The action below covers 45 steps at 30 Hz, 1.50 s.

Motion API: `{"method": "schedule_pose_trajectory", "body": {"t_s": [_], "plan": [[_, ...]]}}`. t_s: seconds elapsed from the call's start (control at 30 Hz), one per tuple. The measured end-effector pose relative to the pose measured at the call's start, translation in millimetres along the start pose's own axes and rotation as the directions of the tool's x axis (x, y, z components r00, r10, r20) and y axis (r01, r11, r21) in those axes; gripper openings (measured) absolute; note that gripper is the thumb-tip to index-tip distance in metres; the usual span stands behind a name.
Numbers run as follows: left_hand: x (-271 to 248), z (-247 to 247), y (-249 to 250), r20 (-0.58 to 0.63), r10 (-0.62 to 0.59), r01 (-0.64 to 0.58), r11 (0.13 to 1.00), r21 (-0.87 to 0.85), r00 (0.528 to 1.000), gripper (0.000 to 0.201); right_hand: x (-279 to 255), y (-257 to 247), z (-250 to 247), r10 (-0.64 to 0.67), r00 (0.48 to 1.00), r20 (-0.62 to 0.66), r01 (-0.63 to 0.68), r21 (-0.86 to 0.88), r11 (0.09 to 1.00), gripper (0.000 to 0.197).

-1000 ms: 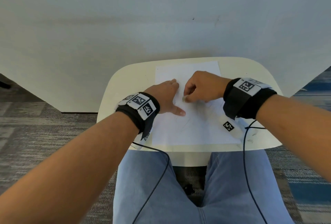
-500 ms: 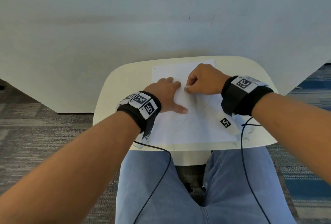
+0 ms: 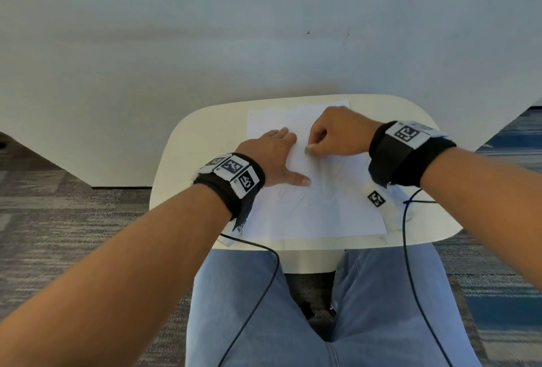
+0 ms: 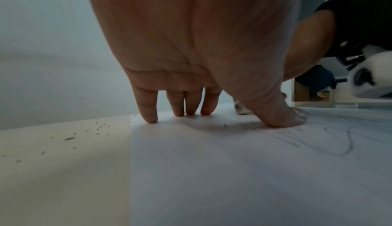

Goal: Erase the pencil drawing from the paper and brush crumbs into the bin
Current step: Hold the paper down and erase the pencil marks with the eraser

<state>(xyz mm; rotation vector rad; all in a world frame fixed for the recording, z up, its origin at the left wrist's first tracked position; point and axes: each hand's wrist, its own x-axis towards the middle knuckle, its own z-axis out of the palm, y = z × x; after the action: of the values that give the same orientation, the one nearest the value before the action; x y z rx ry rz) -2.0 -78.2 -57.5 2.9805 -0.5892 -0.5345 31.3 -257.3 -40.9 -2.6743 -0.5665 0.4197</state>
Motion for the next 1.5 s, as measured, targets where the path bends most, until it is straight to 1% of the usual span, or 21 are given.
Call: {"method": "schedule_pose_trajectory", "body": {"t_s": [0.07, 0.1, 0.17, 0.23, 0.37, 0.4, 0.47, 0.53, 0.67, 0.7, 0.8, 0.83, 0.97, 1.0, 1.1, 1.13, 1.23, 1.27, 1.4, 1.43, 1.5], "plan": [[1, 0, 1, -0.007, 0.002, -0.002, 1.0, 0.0, 1.0, 0.093, 3, 5, -3, 0.019, 0.997, -0.073, -0.02, -0.018, 1.0, 0.017], [1, 0, 1, -0.01, 0.002, -0.002, 1.0, -0.003, 1.0, 0.092, 2, 3, -1, -0.005, 0.998, -0.06, 0.004, -0.02, 1.0, 0.016], [3, 1, 2, -0.021, -0.004, 0.004, 1.0, -0.022, 1.0, 0.088, -4, -7, 6, -0.086, 0.995, 0.045, 0.087, -0.015, 0.996, 0.013], [4, 0, 5, -0.028, -0.015, 0.014, 1.0, -0.026, 0.999, 0.087, -5, -9, 6, -0.094, 0.989, 0.115, 0.093, 0.015, 0.996, 0.011], [7, 3, 7, -0.037, -0.007, 0.007, 1.0, 0.022, 0.999, 0.098, 2, 7, -3, -0.007, 0.999, -0.041, 0.007, 0.0, 1.0, 0.015], [8, 4, 7, -0.039, 0.0, 0.001, 1.0, 0.023, 0.999, 0.099, 1, 7, -2, -0.017, 0.999, -0.028, 0.018, 0.009, 1.0, 0.014], [9, 6, 5, -0.007, 0.008, -0.008, 1.0, 0.016, 1.0, 0.106, -5, 0, 3, -0.062, 0.993, 0.102, 0.058, 0.036, 0.998, 0.011], [10, 5, 6, 0.037, 0.001, -0.002, 1.0, 0.018, 0.999, 0.113, -7, 1, 2, -0.048, 0.982, 0.184, 0.034, 0.08, 0.996, 0.011], [10, 4, 9, 0.061, -0.032, 0.03, 0.999, 0.043, 0.998, 0.115, 3, 16, -4, 0.018, 0.998, -0.056, -0.017, 0.03, 0.999, 0.011], [10, 4, 9, 0.06, -0.035, 0.033, 0.999, 0.041, 0.998, 0.115, 2, 15, -3, 0.006, 0.999, -0.045, -0.004, 0.037, 0.999, 0.01], [10, 3, 9, 0.061, -0.036, 0.034, 0.999, 0.034, 0.997, 0.115, -6, 8, 0, -0.056, 0.984, 0.17, 0.045, 0.07, 0.997, 0.01], [10, 3, 8, 0.066, -0.04, 0.038, 0.999, 0.035, 0.997, 0.115, -7, 9, -2, -0.047, 0.979, 0.198, 0.033, 0.074, 0.997, 0.011], [11, 3, 10, 0.1, -0.057, 0.053, 0.998, 0.038, 0.993, 0.114, 0, 21, -11, 0.022, 1.0, -0.012, -0.022, 0.025, 0.999, 0.011], [12, 2, 11, 0.114, -0.059, 0.054, 0.998, 0.042, 0.992, 0.112, 0, 19, -10, 0.005, 1.0, 0.004, -0.005, 0.018, 1.0, 0.01], [14, -1, 14, 0.155, -0.062, 0.058, 0.998, 0.034, 0.986, 0.109, -8, 10, -8, -0.048, 0.977, 0.206, 0.042, 0.034, 0.999, 0.009], [15, -3, 16, 0.165, -0.063, 0.058, 0.998, 0.034, 0.984, 0.109, -8, 11, -10, -0.037, 0.976, 0.215, 0.03, 0.036, 0.999, 0.01], [15, -4, 17, 0.18, -0.069, 0.064, 0.997, 0.032, 0.981, 0.11, -1, 22, -16, 0.009, 0.999, 0.044, -0.01, 0.001, 1.0, 0.011], [15, -3, 17, 0.182, -0.07, 0.066, 0.997, 0.029, 0.981, 0.11, 0, 22, -15, 0.008, 1.0, 0.025, -0.008, -0.004, 1.0, 0.011], [16, -1, 15, 0.186, -0.069, 0.067, 0.998, 0.014, 0.98, 0.11, -8, 12, -10, -0.048, 0.972, 0.23, 0.042, 0.03, 0.999, 0.011], [15, -2, 15, 0.186, -0.071, 0.07, 0.997, 0.013, 0.98, 0.11, -6, 15, -13, -0.039, 0.974, 0.221, 0.035, 0.026, 0.999, 0.011], [15, -2, 16, 0.183, -0.072, 0.071, 0.997, 0.009, 0.98, 0.11, -1, 22, -17, 0.0, 0.995, 0.101, 0.0, -0.005, 1.0, 0.012]]}}
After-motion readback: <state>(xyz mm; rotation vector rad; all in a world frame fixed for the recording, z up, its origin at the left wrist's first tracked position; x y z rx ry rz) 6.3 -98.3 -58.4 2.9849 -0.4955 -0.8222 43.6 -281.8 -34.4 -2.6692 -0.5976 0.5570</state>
